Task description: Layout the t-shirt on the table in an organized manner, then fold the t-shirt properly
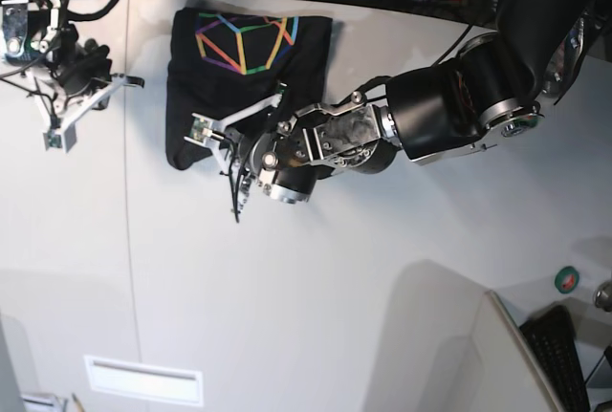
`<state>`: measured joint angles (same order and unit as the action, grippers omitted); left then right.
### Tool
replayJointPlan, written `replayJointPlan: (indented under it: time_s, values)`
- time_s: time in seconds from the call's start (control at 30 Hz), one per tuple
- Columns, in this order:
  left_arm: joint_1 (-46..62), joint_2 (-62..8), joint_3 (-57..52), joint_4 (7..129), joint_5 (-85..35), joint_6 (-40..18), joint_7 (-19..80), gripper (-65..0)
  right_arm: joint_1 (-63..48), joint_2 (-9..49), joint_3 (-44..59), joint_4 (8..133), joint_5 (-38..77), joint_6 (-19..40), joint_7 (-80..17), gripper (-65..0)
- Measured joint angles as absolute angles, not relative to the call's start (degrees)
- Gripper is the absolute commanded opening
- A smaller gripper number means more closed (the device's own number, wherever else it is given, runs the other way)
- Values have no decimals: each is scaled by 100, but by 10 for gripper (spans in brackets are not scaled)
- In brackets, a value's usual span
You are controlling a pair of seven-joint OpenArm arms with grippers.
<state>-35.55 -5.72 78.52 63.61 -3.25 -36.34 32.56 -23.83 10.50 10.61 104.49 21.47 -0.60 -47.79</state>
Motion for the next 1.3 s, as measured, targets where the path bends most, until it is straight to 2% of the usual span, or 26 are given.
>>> replayJointPlan:
  time_s: [0.2,0.3,0.4,0.5,0.53,0.63,0.7,0.77,0.87,0.97,1.07,1.3]
  values:
    - [-3701,-493,7835,6364,-329,-3653,3271,-647,-2383,1041,1061,10449,2147,-60,-4779,-650]
    - [-3693,-523,7472,6375,-375,-3680,3280,-415,-2383,1041,1061,10449,2147,-60,-4779,-650]
    - [-3736,-519,7105,6394,-327,-3649,3277,-211,-2383,1041,1061,10449,2147,-60,-4779,-650]
    - [-3758,-506,6864,6401,-351,-3649,3275,-99,-2383,1041,1061,10449,2147,-60,-4779,-650]
    - [-3750,-508,6733,6407,-349,-3688,3282,-86,-2383,1041,1061,10449,2147,-60,-4779,-650]
    - [-3645,-576,6130,6753,-362,-3710,3352,-115,-2383,1041,1059,10460,2147,-58,-4799,-650]
    - [-3492,-604,5592,7269,-370,-3677,3562,-189,-2405,1024,947,10519,2082,-60,-4792,-650]
    - [-3199,-644,5004,7959,-370,-3607,4136,-329,-2493,1004,735,10689,2128,-51,-4779,-650]
    - [-2324,-878,4215,9039,-342,-3632,4971,-650,-2637,1035,318,10805,2150,-40,-4772,-650]
    - [-1245,-1313,3393,9856,-301,-3667,5236,-650,-2797,1199,-213,10951,2093,-45,-4790,-650]
    - [-403,-1461,2287,10265,-342,-3645,5166,-650,-2941,1170,-770,11209,2106,-45,-4709,-650]
    - [766,-1509,-379,9555,-296,-3629,5216,-650,-2877,1232,-1347,10481,2062,-62,-4165,-650]
